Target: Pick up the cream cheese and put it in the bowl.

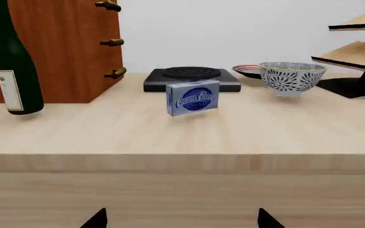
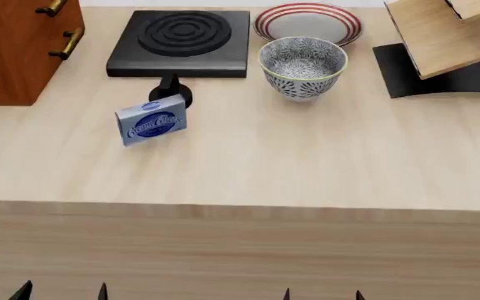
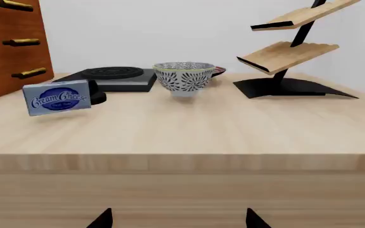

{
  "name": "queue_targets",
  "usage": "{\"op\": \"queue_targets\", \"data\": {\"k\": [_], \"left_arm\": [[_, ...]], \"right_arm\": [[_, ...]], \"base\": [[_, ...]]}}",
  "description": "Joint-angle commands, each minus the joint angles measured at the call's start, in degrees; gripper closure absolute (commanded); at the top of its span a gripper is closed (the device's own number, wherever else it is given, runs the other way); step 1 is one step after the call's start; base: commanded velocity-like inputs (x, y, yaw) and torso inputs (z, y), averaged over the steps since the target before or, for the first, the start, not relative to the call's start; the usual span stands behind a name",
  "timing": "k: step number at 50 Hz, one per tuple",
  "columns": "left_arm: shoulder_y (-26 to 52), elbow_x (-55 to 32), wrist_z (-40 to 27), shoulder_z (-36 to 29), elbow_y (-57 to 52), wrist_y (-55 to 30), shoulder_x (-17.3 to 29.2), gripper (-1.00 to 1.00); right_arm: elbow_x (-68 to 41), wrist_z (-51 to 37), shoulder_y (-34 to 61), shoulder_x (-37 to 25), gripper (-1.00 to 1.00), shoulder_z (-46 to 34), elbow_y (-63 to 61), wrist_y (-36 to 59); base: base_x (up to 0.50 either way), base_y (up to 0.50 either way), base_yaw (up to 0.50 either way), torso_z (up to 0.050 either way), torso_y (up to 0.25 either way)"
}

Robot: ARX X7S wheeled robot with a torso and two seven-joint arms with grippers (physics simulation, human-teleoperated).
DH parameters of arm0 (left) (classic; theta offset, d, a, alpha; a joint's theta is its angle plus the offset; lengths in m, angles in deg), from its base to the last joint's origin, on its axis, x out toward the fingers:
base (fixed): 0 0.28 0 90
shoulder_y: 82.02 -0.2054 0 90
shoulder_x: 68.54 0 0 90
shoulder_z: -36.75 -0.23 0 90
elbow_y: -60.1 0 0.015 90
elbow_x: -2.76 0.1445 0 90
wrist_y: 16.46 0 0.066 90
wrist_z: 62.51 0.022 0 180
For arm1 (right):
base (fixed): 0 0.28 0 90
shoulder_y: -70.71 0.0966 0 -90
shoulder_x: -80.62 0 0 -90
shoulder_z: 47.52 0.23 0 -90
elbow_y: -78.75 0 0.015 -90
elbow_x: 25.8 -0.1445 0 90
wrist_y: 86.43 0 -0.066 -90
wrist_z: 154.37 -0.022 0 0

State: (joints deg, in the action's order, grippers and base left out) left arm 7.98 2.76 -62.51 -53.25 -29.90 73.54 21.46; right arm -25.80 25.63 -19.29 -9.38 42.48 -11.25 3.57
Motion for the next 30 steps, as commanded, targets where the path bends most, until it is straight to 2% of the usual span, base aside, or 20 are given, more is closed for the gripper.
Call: {"op": "queue_targets", "data": {"k": [1, 11, 13, 15, 30], "left_arm": [[0.43, -2.95, -3.47, -3.53, 1.01, 0.76, 2.93, -1.0], [-0.93, -6.45, -2.29, -4.28, -4.15, -1.91, 4.38, -1.0], [-0.49, -4.73, -5.08, -3.89, -3.79, -2.44, 3.96, -1.0], [-0.39, -6.07, -4.16, -3.9, -4.07, -2.61, 4.35, -1.0], [-0.67, -6.09, -6.22, -5.18, -6.3, -4.74, 5.52, -1.0]], "right_arm": [[-1.46, -1.76, 0.28, -1.45, -1.0, -1.78, 0.54, -0.3], [-3.4, -3.14, -0.41, -3.17, -1.0, -2.88, -2.3, 0.23], [-3.58, -3.38, -0.48, -3.4, -1.0, -3.06, -2.4, 0.27], [-3.77, -3.52, -0.52, -3.63, -1.0, -3.26, -2.41, 0.28], [-4.46, -4.89, -0.49, -4.98, -1.0, -4.46, -3.23, 0.88]], "base": [[0.0, 0.0, 0.0, 0.0, 0.0], [0.0, 0.0, 0.0, 0.0, 0.0], [0.0, 0.0, 0.0, 0.0, 0.0], [0.0, 0.0, 0.0, 0.009, 0.0], [0.0, 0.0, 0.0, 0.049, 0.0]]}}
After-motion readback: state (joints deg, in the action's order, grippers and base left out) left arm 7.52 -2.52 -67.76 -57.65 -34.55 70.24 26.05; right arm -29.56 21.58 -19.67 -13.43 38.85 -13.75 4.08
